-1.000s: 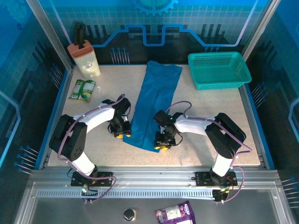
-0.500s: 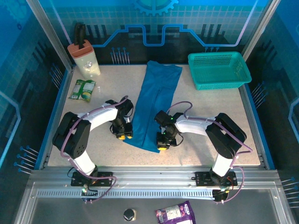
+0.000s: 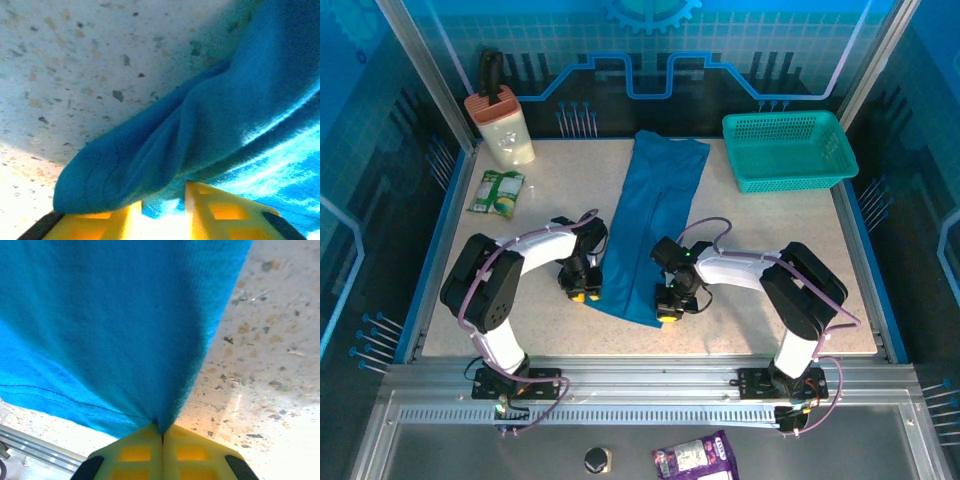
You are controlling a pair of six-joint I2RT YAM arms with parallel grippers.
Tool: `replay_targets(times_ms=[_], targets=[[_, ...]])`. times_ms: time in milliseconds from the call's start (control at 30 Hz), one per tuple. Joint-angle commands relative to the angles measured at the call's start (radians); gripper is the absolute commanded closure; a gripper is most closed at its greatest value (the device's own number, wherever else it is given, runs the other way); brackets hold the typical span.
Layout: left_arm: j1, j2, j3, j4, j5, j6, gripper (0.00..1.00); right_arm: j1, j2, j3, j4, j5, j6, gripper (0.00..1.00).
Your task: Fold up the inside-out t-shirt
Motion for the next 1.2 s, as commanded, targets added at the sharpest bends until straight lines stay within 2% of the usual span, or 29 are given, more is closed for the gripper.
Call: replay_targets(times_ms=[0,200,400,700,900,1000,1100,1167], targets=[[-0.015,0.025,-0.039,0.045,0.051,-0.009,0.77,-0.009,-0.004,-0.007,-0.046,0.01,0.003,0.99],[-0.015,-0.055,0.014,0.001,0.074,-0.016,0.9,-0.018,-0.046,0.016,-0.081,0.054,-0.006,1.0],[-0.015,-0.152,0.106,-0.024,0.19,-0.042,0.98,-0.07,-0.138,0.029,-0.125,0.086,-0.033,1.0],[-0.028,-0.207,0.235,-0.025,0.319,-0.118,0.99,-0.141,-0.256,0.01,-0.143,0.101,-0.063,1.0],[-0.049,-0.209,0.278,0.023,0.365,-0.191,0.99,-0.165,-0.283,-0.016,-0.113,0.077,-0.08,1.0],[-0.049,-0.241,0.263,0.051,0.351,-0.229,0.99,-0.171,-0.289,-0.025,-0.104,0.067,-0.085,1.0],[-0.047,-0.288,0.205,0.038,0.238,-0.247,0.99,-0.17,-0.282,-0.03,-0.099,0.05,-0.096,1.0],[-0.047,-0.307,0.144,0.051,0.203,-0.261,0.99,-0.167,-0.271,-0.031,-0.1,0.039,-0.105,1.0]])
